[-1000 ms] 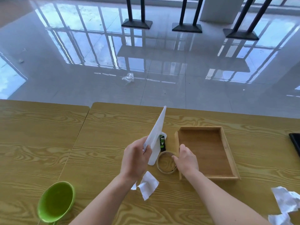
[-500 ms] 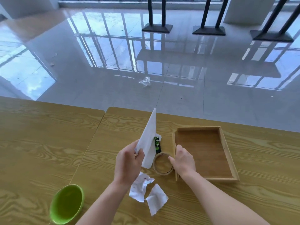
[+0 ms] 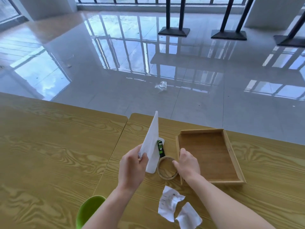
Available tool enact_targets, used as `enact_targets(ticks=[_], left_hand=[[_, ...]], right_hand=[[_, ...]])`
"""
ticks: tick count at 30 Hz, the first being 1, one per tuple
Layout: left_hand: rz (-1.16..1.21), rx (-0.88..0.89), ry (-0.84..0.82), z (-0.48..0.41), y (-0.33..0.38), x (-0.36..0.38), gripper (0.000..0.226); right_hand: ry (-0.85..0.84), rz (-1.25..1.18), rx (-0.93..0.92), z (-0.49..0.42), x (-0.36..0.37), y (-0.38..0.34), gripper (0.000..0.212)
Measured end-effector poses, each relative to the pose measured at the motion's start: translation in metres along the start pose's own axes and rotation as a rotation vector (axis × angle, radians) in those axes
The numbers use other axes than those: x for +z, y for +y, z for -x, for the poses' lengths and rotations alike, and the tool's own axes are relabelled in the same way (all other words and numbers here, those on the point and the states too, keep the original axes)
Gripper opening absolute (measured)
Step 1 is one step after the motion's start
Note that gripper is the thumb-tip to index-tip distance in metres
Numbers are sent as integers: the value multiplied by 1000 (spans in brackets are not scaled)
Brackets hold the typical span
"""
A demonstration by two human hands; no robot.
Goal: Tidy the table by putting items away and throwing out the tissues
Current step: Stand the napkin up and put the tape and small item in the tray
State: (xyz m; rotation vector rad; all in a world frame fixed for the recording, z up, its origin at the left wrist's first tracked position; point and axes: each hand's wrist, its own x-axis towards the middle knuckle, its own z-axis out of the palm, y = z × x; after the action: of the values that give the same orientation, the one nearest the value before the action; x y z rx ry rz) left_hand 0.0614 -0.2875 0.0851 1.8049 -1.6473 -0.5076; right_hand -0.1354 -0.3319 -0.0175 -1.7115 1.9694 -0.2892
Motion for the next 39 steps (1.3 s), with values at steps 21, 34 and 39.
enact_targets(ticks=[21,34,39], left_hand=[[36,-50,53,-56,-42,-24,11],[158,10,159,-38,-50,-27,33],[135,33,187,-41,-55,-26,17]], right_hand=[[-37,57,-50,-52,20,-56,32],[-193,-609,-250,-102,-46,-147,82],[-341,-651,-226,-126,-42,-175,70]])
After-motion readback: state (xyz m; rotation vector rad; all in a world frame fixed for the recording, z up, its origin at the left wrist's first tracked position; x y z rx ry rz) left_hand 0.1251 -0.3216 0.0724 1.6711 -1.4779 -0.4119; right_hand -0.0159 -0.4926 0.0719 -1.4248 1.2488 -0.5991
